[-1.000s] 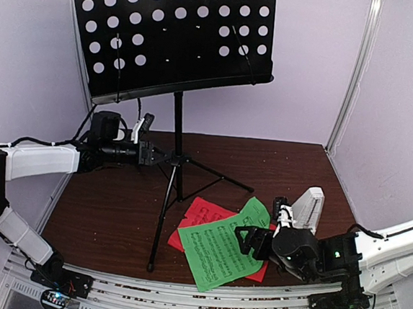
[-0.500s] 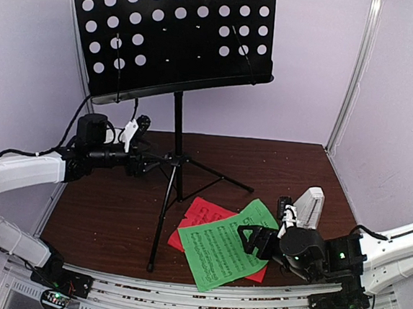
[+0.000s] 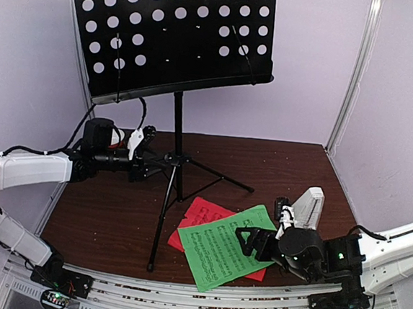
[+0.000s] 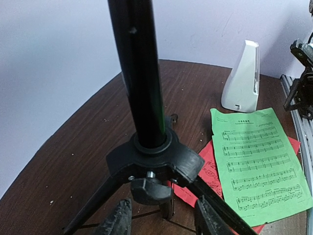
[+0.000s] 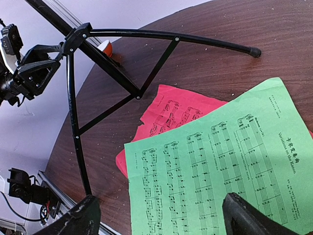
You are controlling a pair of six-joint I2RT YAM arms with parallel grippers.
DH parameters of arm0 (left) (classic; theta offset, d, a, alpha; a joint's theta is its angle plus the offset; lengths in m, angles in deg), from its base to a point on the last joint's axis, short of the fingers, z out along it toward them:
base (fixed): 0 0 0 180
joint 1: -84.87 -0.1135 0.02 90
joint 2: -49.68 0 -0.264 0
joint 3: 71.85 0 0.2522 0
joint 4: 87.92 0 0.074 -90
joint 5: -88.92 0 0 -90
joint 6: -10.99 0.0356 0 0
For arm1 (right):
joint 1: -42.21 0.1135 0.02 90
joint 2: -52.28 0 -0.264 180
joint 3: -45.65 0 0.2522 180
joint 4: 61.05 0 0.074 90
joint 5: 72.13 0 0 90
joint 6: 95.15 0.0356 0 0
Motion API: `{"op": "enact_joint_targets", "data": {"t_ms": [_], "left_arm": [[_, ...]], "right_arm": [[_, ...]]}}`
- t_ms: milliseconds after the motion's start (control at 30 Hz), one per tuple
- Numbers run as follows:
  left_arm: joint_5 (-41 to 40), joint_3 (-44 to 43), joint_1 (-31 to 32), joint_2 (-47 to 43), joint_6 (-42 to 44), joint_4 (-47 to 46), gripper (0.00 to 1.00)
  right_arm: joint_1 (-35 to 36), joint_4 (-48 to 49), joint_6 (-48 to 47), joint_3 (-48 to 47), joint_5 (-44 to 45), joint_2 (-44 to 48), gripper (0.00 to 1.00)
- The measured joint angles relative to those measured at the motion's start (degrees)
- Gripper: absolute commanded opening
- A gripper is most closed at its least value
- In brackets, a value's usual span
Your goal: Pack up the instrument practice props
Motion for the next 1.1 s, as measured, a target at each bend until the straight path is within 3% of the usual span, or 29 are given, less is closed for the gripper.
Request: {"op": "enact_joint_targets", "data": {"t_ms": [500,700,867,1100], "left_arm": [[-2.08,-0.39,-0.02,1.79,0.31,-3.13,0.43],[-0.98,-0.61,0.00,2.67,-0.63,-4.42,0.34],[0.57,-1.20,0.00,3.74,-0.90,-4.44,0.32],[1.81,-2.03,0.00,4.92,-1.70,-4.42,0.15]], "right_arm": [[0.00,0.20,-0.04,0.00,-0.68,-1.03,0.89],[0.00,0.17,-0.04,-0.07,-0.74,-1.70,0.89],[0.00,0.13,-0.07,-0.35,-0.90,-2.36,0.89],[0.00,0.11,-0.07,-0.44,-1.05,-2.82,0.89]]}}
